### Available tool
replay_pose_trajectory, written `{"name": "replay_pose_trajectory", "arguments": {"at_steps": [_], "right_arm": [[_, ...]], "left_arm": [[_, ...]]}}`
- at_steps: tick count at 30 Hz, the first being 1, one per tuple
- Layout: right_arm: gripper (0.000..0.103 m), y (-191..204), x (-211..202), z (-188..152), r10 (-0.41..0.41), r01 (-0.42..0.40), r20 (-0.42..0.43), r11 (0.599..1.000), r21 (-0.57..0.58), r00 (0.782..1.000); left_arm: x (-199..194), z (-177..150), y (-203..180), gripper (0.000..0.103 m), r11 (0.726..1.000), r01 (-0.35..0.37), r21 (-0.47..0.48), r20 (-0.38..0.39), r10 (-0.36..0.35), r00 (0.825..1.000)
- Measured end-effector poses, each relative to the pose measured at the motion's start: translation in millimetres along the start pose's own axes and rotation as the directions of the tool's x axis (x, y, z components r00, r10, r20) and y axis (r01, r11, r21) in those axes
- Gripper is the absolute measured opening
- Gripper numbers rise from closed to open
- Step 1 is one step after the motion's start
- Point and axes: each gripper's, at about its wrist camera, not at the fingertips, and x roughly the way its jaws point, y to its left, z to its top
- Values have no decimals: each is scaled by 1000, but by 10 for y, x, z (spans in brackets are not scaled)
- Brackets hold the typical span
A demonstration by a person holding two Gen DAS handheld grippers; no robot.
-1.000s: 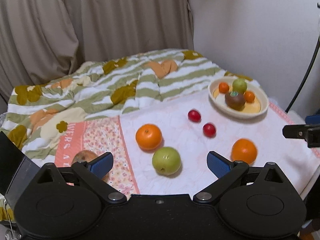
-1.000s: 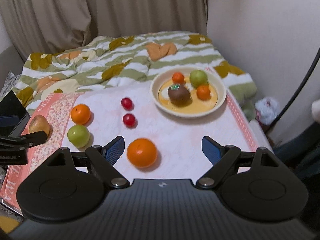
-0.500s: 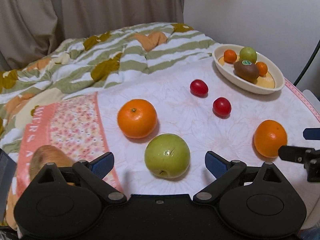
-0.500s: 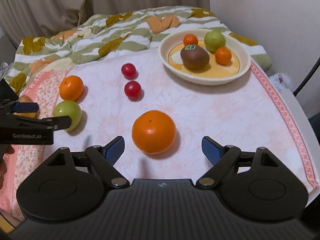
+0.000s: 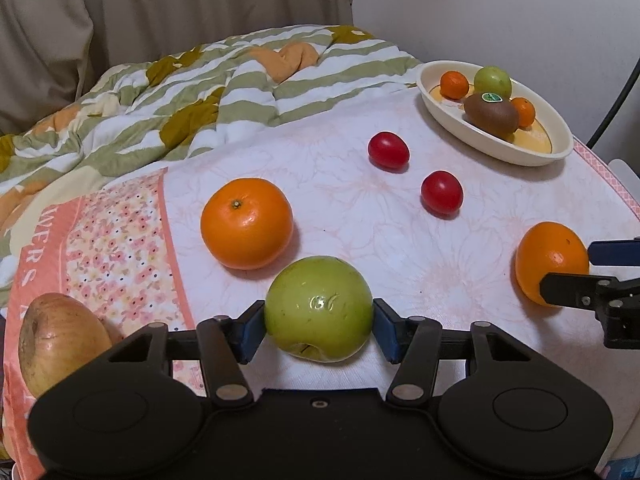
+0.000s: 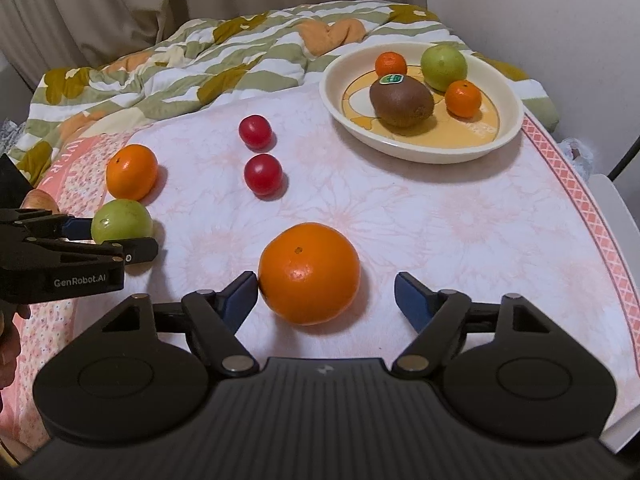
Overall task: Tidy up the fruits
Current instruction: 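Grasp a green apple with the left tool while the right tool grasps a large orange, then carry the green apple toward the white bowl while the right tool carries the orange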
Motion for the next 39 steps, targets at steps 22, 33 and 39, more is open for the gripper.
{"name": "replay_pose_trajectory", "arguments": {"at_steps": [22,33,39], "right_arm": [[74,132,-79,3,19,-18,14,999,-36,1000],[73,139,-571,75,32,-29,81,999,-41,996],[73,41,-871,179,29,-24,130,999,-40,991]], "left_arm": [[-245,-91,-25,60,1000,4,-31,33,-3,999],[-767,-8,-172,60,999,9,-34,123,-5,992],[-1018,119,-301,60,999,5,-35,178,2,984]]}}
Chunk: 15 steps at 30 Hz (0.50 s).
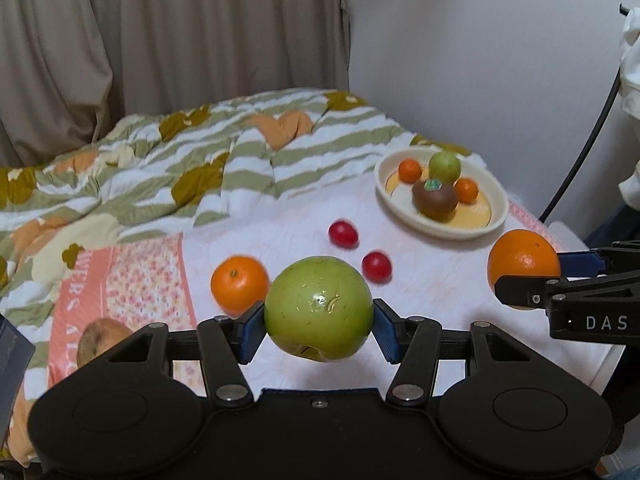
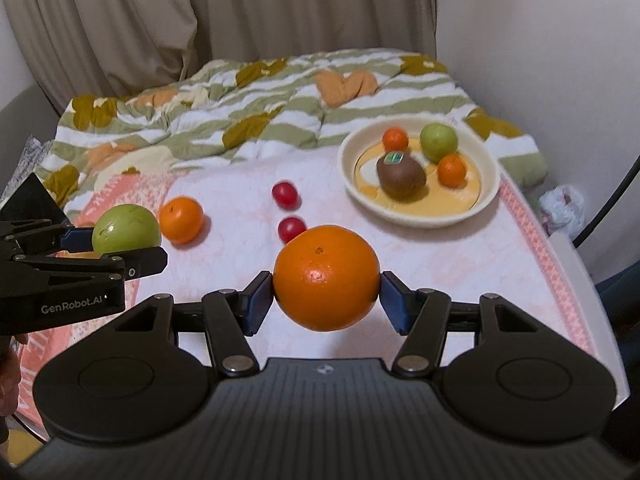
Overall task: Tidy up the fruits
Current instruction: 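Carry the green apple toward the white bowl while the right tool carries the orange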
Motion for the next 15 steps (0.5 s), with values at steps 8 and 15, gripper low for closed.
{"name": "replay_pose_trajectory", "arguments": {"at_steps": [8,15], "right_arm": [[73,-352,-232,275,32,-31,57,999,-9,998],[73,-829,-199,592,97,-92,70,993,-71,993]], "left_arm": [[-145,258,-269,60,999,-33,-28,45,34,998],[-44,530,-620,60,990,-76,-116,67,84,994]]}}
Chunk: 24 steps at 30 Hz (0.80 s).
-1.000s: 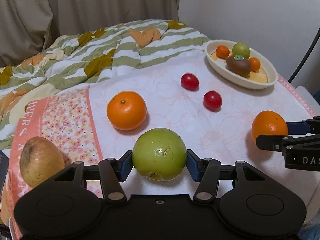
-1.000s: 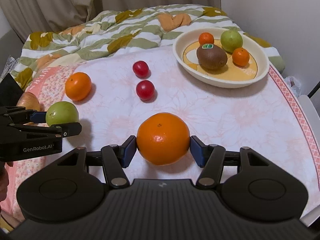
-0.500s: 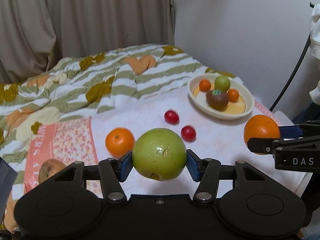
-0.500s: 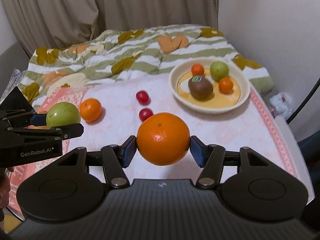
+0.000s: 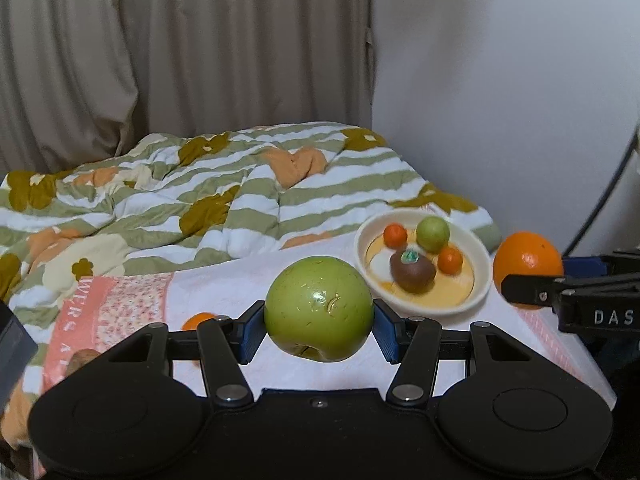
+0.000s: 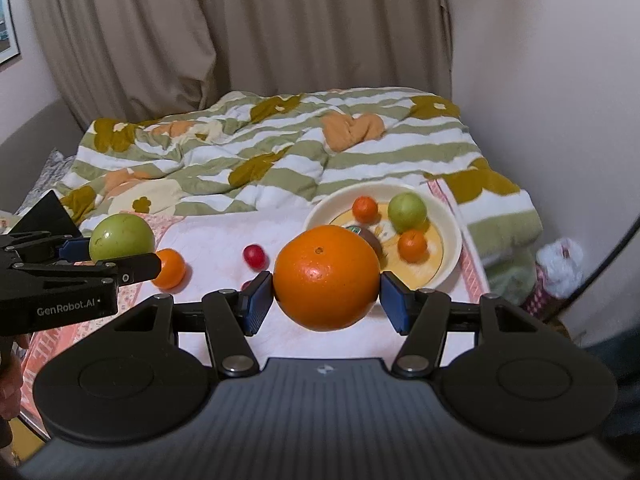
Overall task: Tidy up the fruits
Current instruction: 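Carry the green apple toward the white bowl while the right tool carries the orange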
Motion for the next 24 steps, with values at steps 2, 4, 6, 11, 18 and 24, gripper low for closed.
{"name": "replay_pose_trajectory", "arguments": {"at_steps": [2,4,6,11,18,24], "right_arm": [[73,-132,33,75,15,-15,-1,1000,-17,1000],[73,-285,75,152,30,-30,0,999,-32,1000],[73,-441,137,238,48,-48,-2,998,-45,999],[73,-771,307,419,79,-79,-10,994,-79,997],[73,-1181,620,623,89,-91,-26,993,-78,996],[73,-1449,930,701,65,-66,-48,997,-36,997]], "left_arm": [[50,67,-121,60,1000,-10,-18,3,10,1000],[106,124,-234,60,999,-24,-28,7,25,1000],[177,188,-347,60,998,-37,-46,8,38,999],[416,335,-587,60,994,-68,-86,3,69,998],[842,524,-774,60,989,-82,-126,-24,79,997],[1314,650,-819,60,992,-77,-104,-58,71,996]]}}
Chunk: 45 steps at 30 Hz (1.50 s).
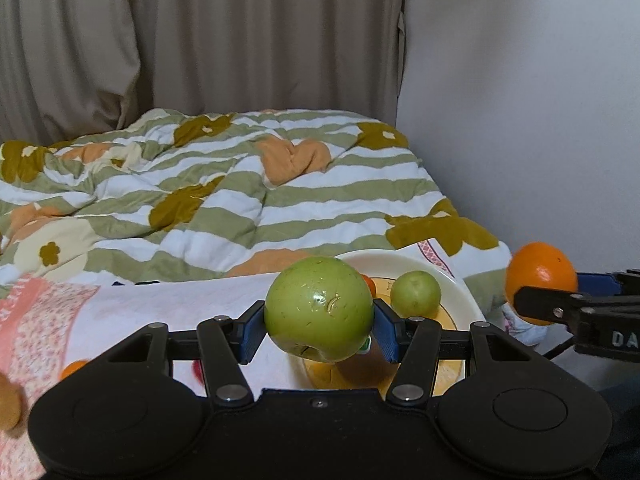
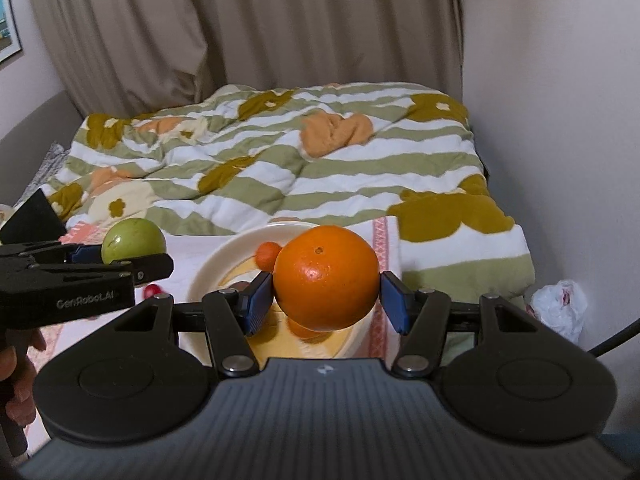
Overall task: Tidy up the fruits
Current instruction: 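Carry the green apple toward the white bowl while the right tool carries the orange, then lower the apple into the bowl and open the left tool while the right tool releases the orange there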
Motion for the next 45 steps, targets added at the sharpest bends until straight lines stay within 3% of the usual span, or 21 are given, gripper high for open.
{"name": "replay_pose_trajectory", "arguments": {"at_steps": [11,21,22,23,25,45], "right_arm": [[73,-209,475,-4,-19,21,-62,999,30,998],[73,-249,632,-25,-18,22,-82,999,44,996],[73,-248,637,-25,-19,22,-83,999,45,996],[73,-250,637,-27,-20,23,-83,999,45,996],[73,-250,635,-26,-20,24,-81,999,45,996],[74,-147,757,-64,18,-22,-81,999,-45,997]], "left_arm": [[749,119,-30,60,998,-7,63,-57,11,998],[1019,67,-115,60,991,-20,132,-78,30,997],[1014,56,-118,65,991,-23,134,-72,33,997],[998,58,-125,83,990,-24,138,-63,33,997],[939,70,-129,98,989,-32,144,-34,37,999],[177,-125,51,99,999,-47,15,-59,48,997]]}}
